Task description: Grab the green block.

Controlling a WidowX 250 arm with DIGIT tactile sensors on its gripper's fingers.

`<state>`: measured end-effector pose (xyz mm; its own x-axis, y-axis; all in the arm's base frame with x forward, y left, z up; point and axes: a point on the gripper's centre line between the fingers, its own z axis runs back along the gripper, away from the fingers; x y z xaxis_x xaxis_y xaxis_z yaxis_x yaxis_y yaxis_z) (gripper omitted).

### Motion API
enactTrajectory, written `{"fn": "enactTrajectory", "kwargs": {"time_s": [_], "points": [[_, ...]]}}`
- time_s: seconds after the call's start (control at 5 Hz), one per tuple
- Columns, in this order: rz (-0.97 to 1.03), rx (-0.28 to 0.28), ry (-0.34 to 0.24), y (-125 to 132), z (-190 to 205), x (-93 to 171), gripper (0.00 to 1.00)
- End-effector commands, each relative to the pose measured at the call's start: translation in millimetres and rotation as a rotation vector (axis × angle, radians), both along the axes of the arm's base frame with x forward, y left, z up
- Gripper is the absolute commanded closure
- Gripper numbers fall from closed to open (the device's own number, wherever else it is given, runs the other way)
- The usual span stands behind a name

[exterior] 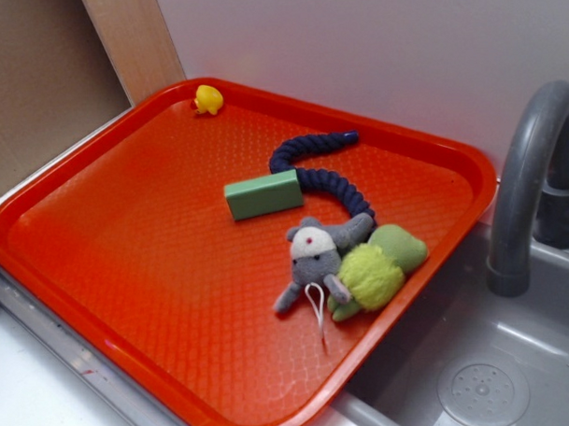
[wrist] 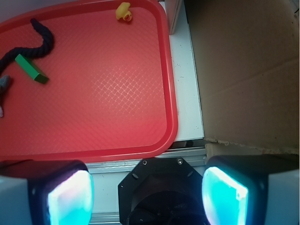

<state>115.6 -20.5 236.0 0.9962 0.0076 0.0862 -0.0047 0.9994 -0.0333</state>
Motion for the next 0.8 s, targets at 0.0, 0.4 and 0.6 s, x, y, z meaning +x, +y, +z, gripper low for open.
{"fn": "enactTrajectory", "kwargs": {"time_s": [0.0, 0.4, 0.6], "points": [[0.0, 0.0, 0.0, 0, 0, 0, 0.0], [-0.497, 0.198, -0.081, -77, -10, 39, 0.0], [-0.745, 0.196, -0.111, -109, -17, 40, 0.0]]}}
